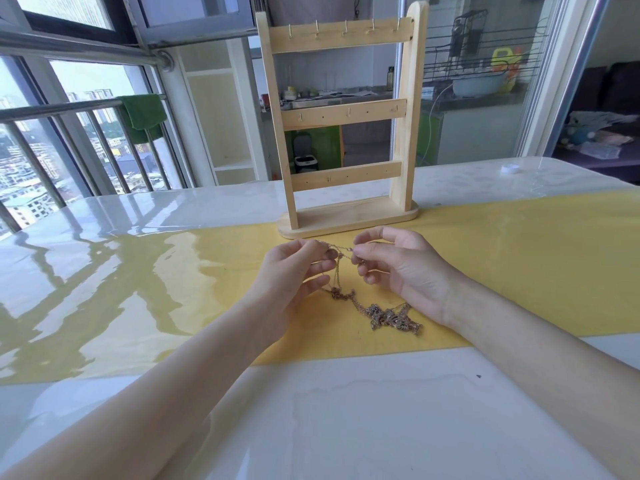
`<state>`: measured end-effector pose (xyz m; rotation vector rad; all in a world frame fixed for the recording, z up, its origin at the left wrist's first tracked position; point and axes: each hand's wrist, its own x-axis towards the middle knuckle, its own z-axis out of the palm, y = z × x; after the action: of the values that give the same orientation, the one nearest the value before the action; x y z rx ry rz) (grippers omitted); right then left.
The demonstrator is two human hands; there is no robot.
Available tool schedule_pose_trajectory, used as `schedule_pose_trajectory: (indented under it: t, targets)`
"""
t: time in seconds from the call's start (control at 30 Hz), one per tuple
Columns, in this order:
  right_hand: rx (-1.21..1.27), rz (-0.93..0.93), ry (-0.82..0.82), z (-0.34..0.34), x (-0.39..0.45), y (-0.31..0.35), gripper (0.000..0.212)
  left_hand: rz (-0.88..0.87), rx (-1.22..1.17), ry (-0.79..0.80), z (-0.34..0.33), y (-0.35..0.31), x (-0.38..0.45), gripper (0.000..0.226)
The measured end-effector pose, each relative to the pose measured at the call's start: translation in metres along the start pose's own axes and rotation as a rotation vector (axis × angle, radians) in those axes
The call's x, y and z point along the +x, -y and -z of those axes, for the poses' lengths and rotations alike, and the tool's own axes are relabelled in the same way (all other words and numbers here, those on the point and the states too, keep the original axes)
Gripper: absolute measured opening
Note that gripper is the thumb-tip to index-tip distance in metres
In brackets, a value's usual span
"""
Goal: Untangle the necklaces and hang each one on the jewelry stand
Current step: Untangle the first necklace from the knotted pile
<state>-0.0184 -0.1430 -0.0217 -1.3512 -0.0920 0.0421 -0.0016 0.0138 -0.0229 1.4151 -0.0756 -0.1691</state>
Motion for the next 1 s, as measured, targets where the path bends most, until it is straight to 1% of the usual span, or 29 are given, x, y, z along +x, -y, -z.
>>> schedule_pose_trajectory:
  t: [0.1, 0.3, 0.57, 0.7, 0.73, 0.87, 1.0]
  targets:
    - [-0.046, 0.0, 0.024, -0.0015, -0.0001, -0.0007, 0.012, 0.039, -0.074, 0.015, 0.0, -0.0016, 0.0, 0.01]
    - [-0.167, 0.045, 0.039, -0.005, -0.0016, -0.0006, 0.021, 0.073, -0.256, 0.134, -0.0014, -0.0064, -0.001, 0.006]
    - [-0.254, 0.066, -0.036, -0.0019, 0.0012, -0.0034, 0.017, 0.051, -0.246, 0.185, -0.0021, -0.0059, -0.0017, 0.013]
    - [-0.351, 0.109, -0.017, -0.0033, 0.0015, -0.0063, 0.011, -0.002, -0.18, 0.185, 0.0009, -0.0042, -0.0014, 0.012]
    - [-0.342, 0.105, -0.014, -0.0036, 0.0012, -0.0066, 0.009, -0.029, -0.139, 0.183, 0.0015, -0.0035, -0.0014, 0.01]
    - [-0.202, 0.049, -0.006, -0.0001, 0.0014, -0.0058, 0.015, -0.15, 0.057, 0.155, 0.0018, -0.0015, -0.0012, 0.012]
    - [-0.224, 0.034, -0.044, 0.0006, 0.0023, -0.0065, 0.01, -0.27, 0.234, 0.174, 0.0024, 0.0009, -0.0009, 0.012]
